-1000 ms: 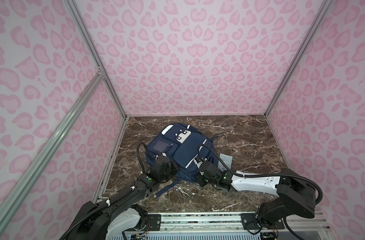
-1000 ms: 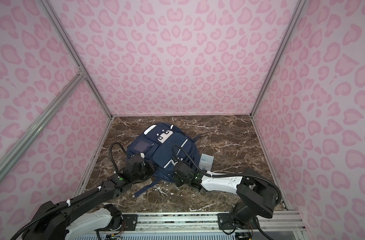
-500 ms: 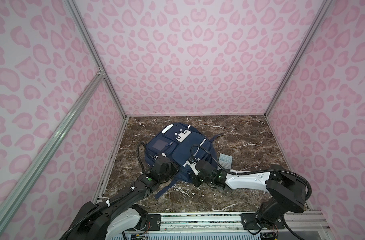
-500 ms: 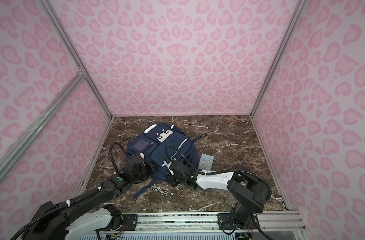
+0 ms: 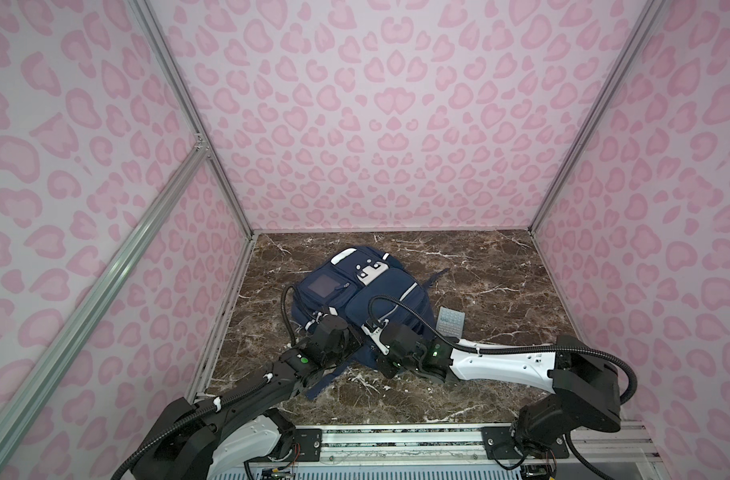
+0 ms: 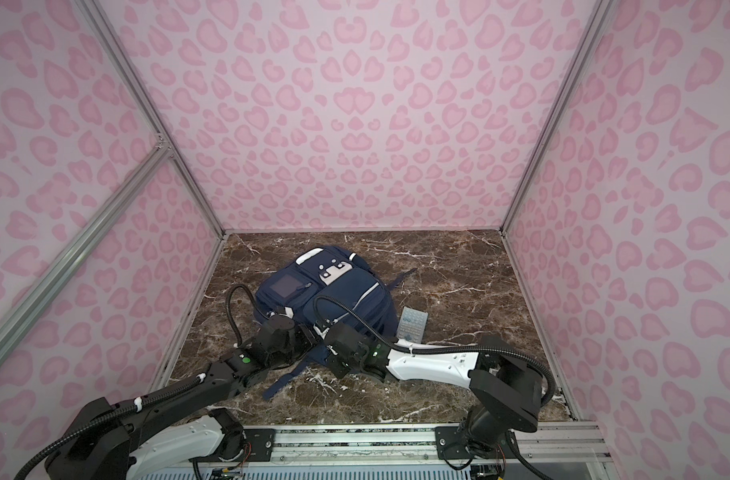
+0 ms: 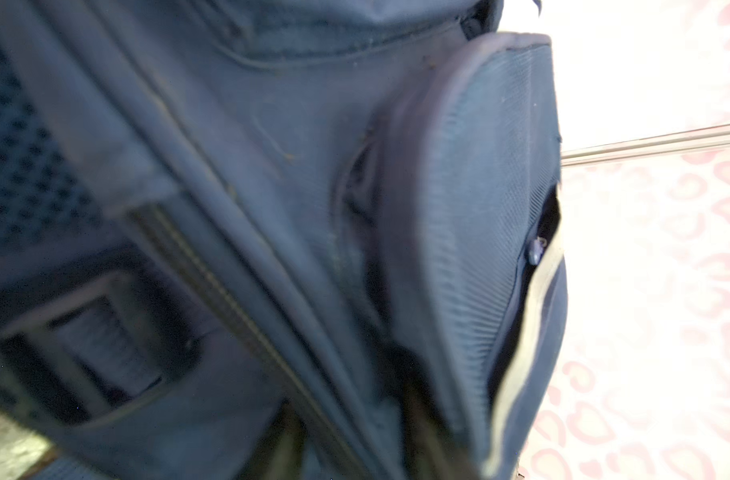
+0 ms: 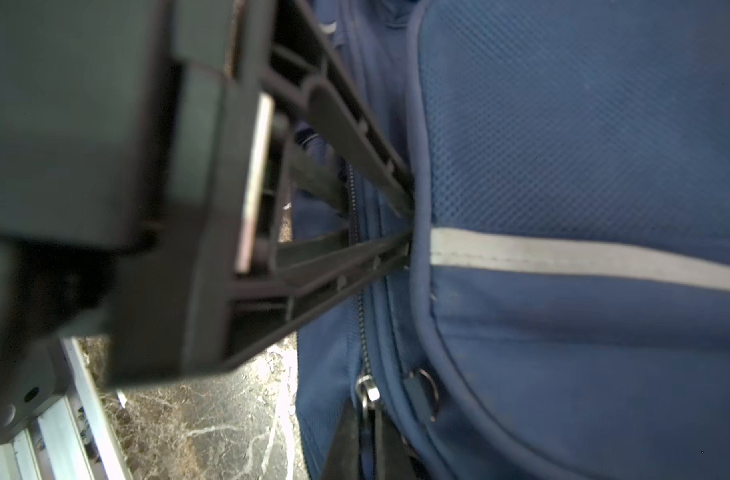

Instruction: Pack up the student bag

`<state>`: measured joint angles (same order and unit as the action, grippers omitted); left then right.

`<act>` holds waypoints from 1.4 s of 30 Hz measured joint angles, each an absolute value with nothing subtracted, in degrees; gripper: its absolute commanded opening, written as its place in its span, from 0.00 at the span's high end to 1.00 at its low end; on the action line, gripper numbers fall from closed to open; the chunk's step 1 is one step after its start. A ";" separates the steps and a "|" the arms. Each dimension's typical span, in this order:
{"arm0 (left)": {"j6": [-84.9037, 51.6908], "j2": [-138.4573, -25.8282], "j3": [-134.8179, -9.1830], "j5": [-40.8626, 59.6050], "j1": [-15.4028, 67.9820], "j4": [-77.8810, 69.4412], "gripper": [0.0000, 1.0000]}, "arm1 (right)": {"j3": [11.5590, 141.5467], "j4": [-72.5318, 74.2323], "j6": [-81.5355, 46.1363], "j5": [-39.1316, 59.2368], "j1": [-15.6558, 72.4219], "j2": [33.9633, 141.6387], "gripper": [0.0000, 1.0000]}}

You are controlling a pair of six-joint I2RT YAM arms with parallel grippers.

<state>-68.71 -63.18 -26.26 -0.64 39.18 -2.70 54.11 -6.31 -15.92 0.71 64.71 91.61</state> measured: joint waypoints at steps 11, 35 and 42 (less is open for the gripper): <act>-68.88 -62.59 -26.70 -1.63 39.44 -2.46 0.90 | 47.00 3.97 -21.39 14.68 58.35 90.19 0.82; -67.81 -59.42 -26.94 -1.78 39.00 0.97 0.97 | 51.20 -4.05 -21.43 3.49 62.41 90.67 1.00; -67.18 -56.34 -26.98 0.21 37.98 2.74 0.97 | 49.50 -4.34 -21.76 3.33 61.73 87.02 1.00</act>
